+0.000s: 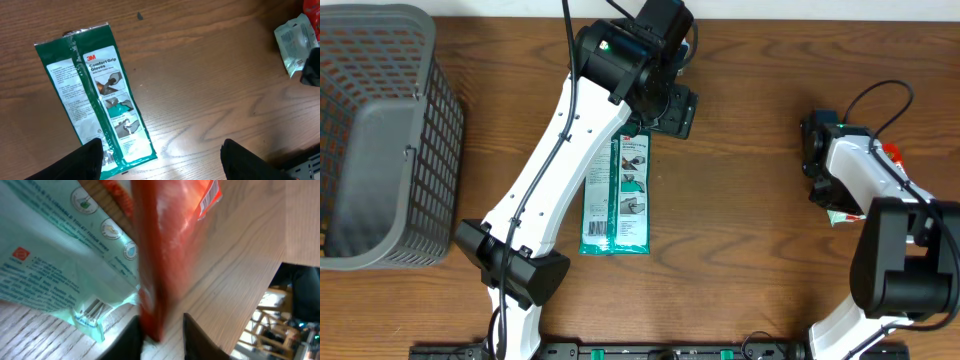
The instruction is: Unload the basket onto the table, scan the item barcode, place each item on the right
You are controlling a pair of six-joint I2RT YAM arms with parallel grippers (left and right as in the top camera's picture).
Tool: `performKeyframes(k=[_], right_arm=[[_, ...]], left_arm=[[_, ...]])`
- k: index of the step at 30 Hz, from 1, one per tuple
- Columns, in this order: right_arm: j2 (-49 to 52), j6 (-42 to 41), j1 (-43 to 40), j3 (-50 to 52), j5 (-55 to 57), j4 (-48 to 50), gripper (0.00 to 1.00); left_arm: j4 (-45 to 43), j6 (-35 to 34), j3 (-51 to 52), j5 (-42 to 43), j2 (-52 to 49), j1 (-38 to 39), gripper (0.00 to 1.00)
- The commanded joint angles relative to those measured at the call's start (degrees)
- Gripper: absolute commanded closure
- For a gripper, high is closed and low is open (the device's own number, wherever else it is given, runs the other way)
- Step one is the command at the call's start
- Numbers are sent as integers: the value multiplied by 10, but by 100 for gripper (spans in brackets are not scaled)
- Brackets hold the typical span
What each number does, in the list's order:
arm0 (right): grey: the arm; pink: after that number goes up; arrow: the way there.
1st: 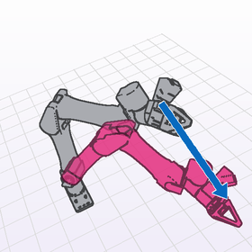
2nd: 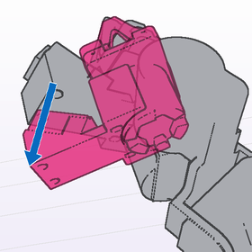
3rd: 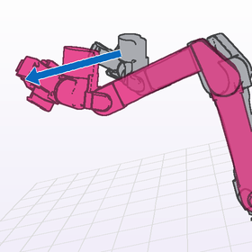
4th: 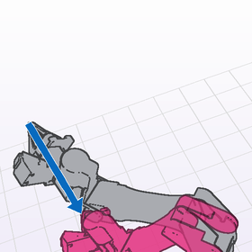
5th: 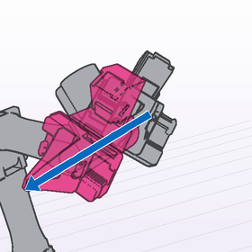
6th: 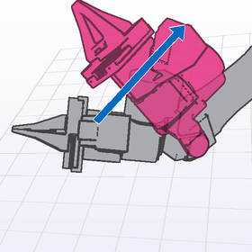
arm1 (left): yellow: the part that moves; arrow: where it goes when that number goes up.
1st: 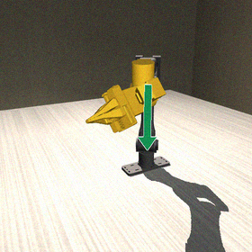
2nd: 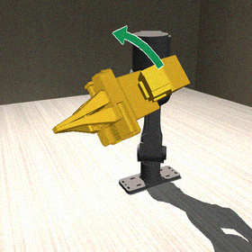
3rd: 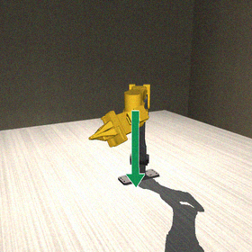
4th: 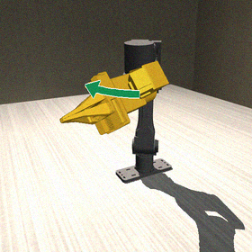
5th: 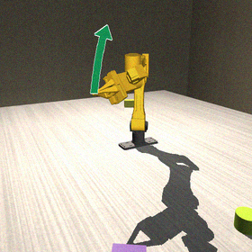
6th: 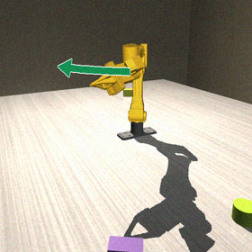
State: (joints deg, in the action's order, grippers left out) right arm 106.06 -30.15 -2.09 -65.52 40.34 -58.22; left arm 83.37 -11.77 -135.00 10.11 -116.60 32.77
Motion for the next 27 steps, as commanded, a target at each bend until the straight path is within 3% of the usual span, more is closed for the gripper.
performKeyframes(k=[1,3,5,11,14,15,18,20,27], right_arm=[[7,-4,-3,2,23,2,52],[7,-4,-3,2,21,1,27],[7,-1,-3,1,13,1,19],[6,41,3,-66,-103,-52,14],[0,128,22,-92,-285,-48,13],[0,187,31,-96,-412,-31,12],[0,254,55,-94,-633,5,12],[0,262,73,-93,-680,17,12],[0,259,172,-93,-665,63,3]], left_arm=[[2,8,1,-8,-3,0,24],[2,8,1,-8,-3,0,24],[2,8,1,-8,-3,0,23],[4,26,1,-50,-3,0,24],[26,24,1,-92,-3,-2,23],[45,22,1,-118,-3,-6,23],[91,-17,5,-170,-3,-24,23],[101,-25,14,-175,-3,-37,23],[70,-36,129,-172,-3,-103,24]])
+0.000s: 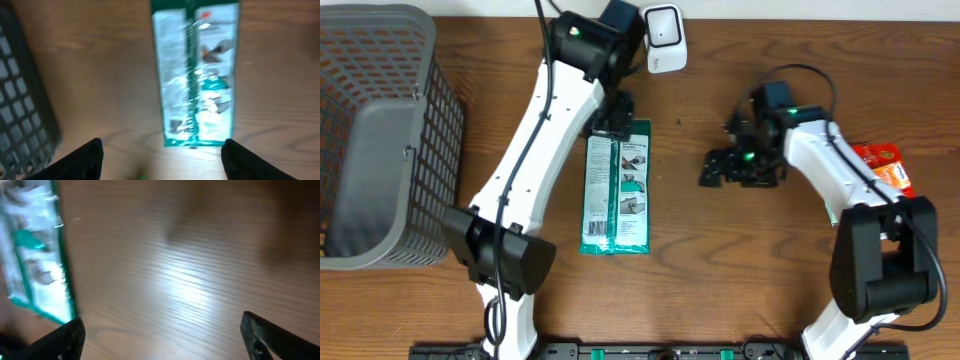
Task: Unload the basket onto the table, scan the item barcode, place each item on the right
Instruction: 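Move both grippers toward the green gloves pack's sides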
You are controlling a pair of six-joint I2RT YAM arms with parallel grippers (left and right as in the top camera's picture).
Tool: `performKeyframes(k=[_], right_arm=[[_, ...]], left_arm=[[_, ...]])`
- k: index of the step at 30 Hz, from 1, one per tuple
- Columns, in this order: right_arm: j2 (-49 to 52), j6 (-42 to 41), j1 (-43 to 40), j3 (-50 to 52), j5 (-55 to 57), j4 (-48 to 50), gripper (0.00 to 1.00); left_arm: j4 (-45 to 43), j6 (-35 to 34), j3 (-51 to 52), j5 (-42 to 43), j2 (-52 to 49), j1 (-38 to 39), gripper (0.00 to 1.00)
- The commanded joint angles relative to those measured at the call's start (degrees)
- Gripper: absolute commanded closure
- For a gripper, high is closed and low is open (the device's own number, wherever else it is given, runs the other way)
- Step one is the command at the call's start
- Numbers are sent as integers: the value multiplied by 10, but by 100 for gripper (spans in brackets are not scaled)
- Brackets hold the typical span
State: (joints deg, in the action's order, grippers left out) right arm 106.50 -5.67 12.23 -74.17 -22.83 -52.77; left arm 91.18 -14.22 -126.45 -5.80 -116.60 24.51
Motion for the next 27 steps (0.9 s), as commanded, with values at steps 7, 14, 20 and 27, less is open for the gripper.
performKeyframes(k=[7,14,20,27], right_arm=[[-4,-42,76,-5,-42,37,4],[-4,-42,89,-4,-45,50,2],[-4,-39,89,2,-45,64,2],[-4,-39,89,15,-74,87,2]], left_arm=[[-75,-29,164,-6,-3,-54,25],[-193,-29,288,21,-3,-68,29],[-292,19,353,118,-3,-108,29],[-350,24,433,131,-3,-132,33]])
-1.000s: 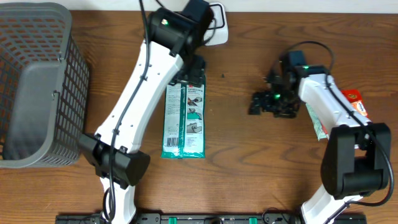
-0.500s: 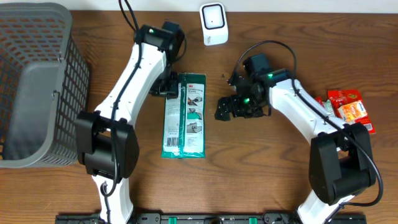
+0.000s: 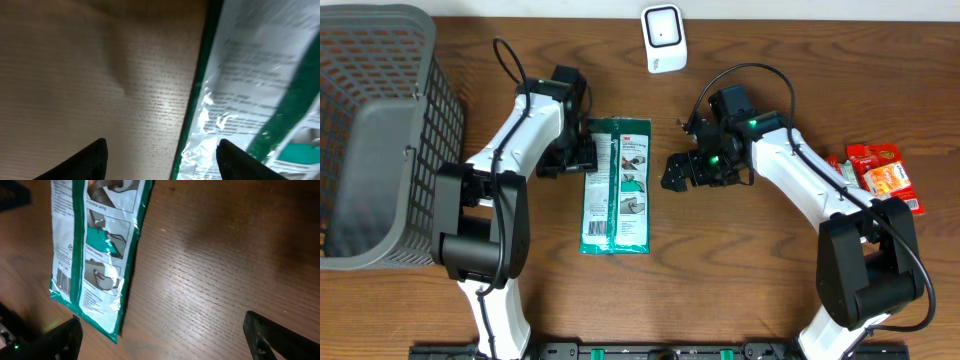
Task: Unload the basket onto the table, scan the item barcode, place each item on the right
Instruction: 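Move both grippers toward the green gloves pack's sides, then lower both grippers and grasp the green gloves pack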
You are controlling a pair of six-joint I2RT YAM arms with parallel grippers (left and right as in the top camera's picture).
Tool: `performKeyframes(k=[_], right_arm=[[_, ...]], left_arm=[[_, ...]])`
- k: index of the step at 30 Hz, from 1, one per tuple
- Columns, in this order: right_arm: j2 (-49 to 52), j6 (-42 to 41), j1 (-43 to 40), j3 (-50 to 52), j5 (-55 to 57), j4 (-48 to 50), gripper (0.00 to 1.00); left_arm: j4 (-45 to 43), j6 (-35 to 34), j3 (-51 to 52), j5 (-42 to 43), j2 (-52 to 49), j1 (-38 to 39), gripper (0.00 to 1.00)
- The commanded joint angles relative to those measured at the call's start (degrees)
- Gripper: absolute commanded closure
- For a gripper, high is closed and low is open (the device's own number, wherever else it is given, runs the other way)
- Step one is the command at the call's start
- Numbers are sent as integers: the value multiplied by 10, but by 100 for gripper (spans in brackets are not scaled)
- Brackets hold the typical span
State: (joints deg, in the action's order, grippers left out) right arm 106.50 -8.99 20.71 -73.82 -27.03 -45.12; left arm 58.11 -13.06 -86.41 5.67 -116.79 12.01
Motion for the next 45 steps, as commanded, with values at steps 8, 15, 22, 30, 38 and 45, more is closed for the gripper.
performKeyframes(k=[8,15,22,30,38,45], right_arm=[[-4,-9,4,24,-50,33,3],[-4,-49,4,54,-50,82,5],[-4,-128,11,154,-79,213,12],[-4,-193,43,243,-96,324,15],[-4,-205,56,249,-120,334,25],[-4,-217,61,279,-153,420,28]], left_arm=[[-82,12,106,12,-1,-9,42],[-126,12,139,14,-1,-8,71],[-123,12,140,73,-1,-7,77],[-126,12,151,85,-1,32,76],[-133,3,151,85,-1,92,71],[-142,-4,151,87,-1,135,70]])
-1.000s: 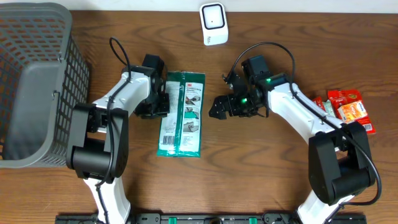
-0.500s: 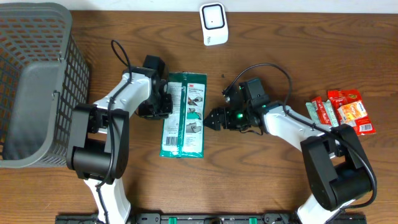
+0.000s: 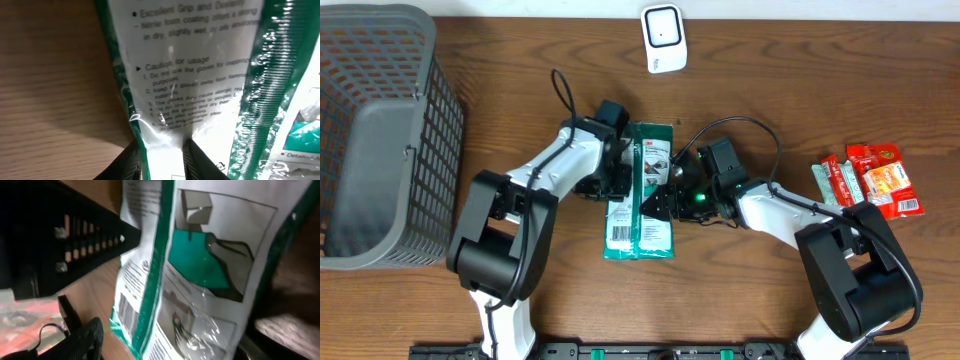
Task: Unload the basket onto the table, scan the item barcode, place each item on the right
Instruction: 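Lower both grippers and grasp the green gloves pack, then lift the gloves pack upright with both grippers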
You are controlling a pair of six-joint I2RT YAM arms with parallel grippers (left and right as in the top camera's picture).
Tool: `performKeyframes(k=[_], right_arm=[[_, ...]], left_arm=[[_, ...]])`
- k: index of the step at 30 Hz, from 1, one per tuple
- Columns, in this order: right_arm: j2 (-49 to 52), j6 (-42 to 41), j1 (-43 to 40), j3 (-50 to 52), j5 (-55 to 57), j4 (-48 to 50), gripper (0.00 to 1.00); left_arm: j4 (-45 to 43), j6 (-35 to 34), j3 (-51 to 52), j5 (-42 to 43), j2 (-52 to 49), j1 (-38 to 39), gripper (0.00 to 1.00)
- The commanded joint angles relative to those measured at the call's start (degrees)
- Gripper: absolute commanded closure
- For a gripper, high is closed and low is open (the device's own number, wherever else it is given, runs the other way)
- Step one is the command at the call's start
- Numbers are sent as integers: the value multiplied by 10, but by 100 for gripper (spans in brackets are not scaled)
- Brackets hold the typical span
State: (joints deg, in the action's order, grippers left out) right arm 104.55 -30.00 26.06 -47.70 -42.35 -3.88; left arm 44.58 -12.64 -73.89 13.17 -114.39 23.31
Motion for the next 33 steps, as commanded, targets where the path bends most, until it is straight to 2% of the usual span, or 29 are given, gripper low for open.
performKeyframes(k=[1,9,17,19,20,22,27,28,30,33], right_arm=[[16,-6,7,18,-2,13,30],[16,3,21,22,-1,53,44],[16,5,58,22,4,93,45],[16,5,63,22,12,95,52],[16,5,63,22,21,94,61],[16,5,63,22,32,94,66],[16,31,63,22,44,87,72],[16,33,63,22,44,83,75],[16,33,63,22,44,79,88],[16,33,63,22,44,72,90]], left_arm=[[-8,-8,25,12,-25,25,70],[-8,-8,25,12,-25,29,70],[-8,-7,25,12,-25,29,70],[-8,-7,25,12,-25,29,70],[-8,-7,25,12,-25,29,70],[-8,-7,25,12,-25,29,70],[-8,-5,22,12,-24,23,59],[-7,0,19,12,-20,17,52],[-8,0,19,12,-4,4,42],[-8,1,19,12,36,-16,37]])
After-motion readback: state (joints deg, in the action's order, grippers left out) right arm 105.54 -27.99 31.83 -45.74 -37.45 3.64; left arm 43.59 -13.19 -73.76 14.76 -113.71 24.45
